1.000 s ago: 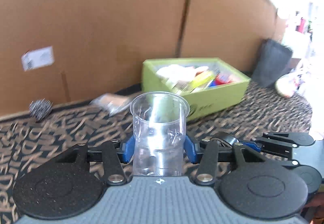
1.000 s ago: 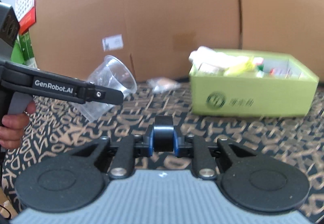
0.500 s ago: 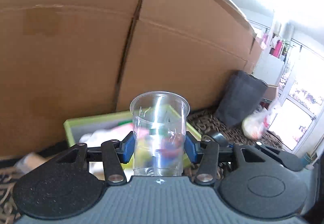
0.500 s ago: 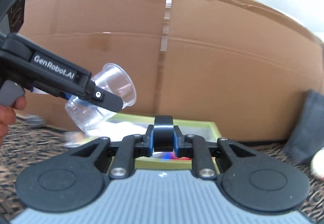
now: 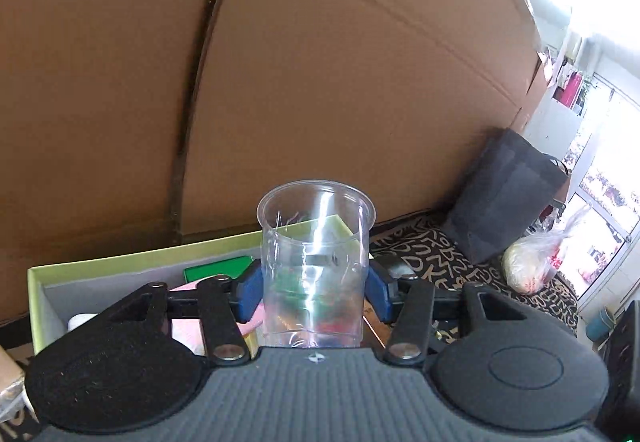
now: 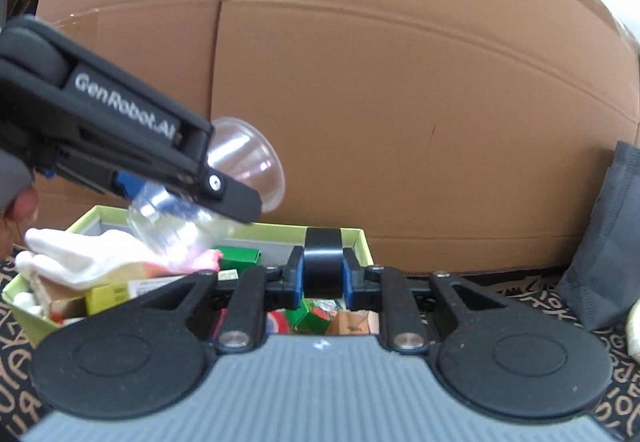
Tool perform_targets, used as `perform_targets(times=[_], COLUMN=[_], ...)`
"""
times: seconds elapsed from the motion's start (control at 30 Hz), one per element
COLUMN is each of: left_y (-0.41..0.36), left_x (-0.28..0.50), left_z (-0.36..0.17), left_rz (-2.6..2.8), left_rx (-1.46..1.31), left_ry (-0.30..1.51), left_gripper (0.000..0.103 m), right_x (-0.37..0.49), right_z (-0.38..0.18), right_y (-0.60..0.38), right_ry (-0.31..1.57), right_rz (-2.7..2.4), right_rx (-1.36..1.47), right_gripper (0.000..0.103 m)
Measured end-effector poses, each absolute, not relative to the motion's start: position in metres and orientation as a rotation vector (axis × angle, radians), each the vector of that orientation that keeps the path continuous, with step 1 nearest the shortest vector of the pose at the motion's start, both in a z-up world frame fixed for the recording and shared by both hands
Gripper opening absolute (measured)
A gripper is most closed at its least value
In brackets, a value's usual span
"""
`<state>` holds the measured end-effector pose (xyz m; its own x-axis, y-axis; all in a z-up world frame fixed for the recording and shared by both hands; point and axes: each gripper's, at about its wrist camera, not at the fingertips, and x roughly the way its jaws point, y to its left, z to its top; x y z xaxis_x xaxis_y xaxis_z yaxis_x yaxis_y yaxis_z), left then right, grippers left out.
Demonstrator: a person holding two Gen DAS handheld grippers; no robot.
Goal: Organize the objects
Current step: 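Open both tools to drop the cup and tape roll into the shoebox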
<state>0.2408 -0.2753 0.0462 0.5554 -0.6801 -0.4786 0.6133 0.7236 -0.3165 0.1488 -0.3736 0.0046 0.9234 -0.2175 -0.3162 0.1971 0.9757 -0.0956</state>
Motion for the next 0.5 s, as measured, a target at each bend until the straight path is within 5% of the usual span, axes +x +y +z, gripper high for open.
perform_targets(times=[0.03,0.07,0.1,0.27,0.5], left_y=[-0.273,-0.269,-0.264,-0.242,-0.202], left_x=[0.241,0.243,0.241,0.216,0.166], left_z=[0.044,0.042,0.041,0.037,0.033], left_rz=[-0.774,-0.772,-0.756,-0.715,-0.692], left_rx=[-0.133,-0.148,-0.161,-0.105,-0.115], left_ry=[0.613,0.622,0.622,0.560,0.533], left_gripper=[0.076,0.091,0.093,0.094,0.094], right_x=[0.151,0.153,0.150,0.112,0.079], right_z=[0.001,-0.001,-0.005,-0.014,-0.017], right_y=[-0.374,-0.373,-0.371,-0.349,-0.319], right_ry=[0.340,0.355,0.354,0.261,0.270], right_rz=[-0.203,-0.204,-0.215,-0.257,-0.239], right_rx=[-0.068,-0.073,-0.080,-0.111,-0.081], right_gripper=[0.025,0.049,0.072,0.103,0.103])
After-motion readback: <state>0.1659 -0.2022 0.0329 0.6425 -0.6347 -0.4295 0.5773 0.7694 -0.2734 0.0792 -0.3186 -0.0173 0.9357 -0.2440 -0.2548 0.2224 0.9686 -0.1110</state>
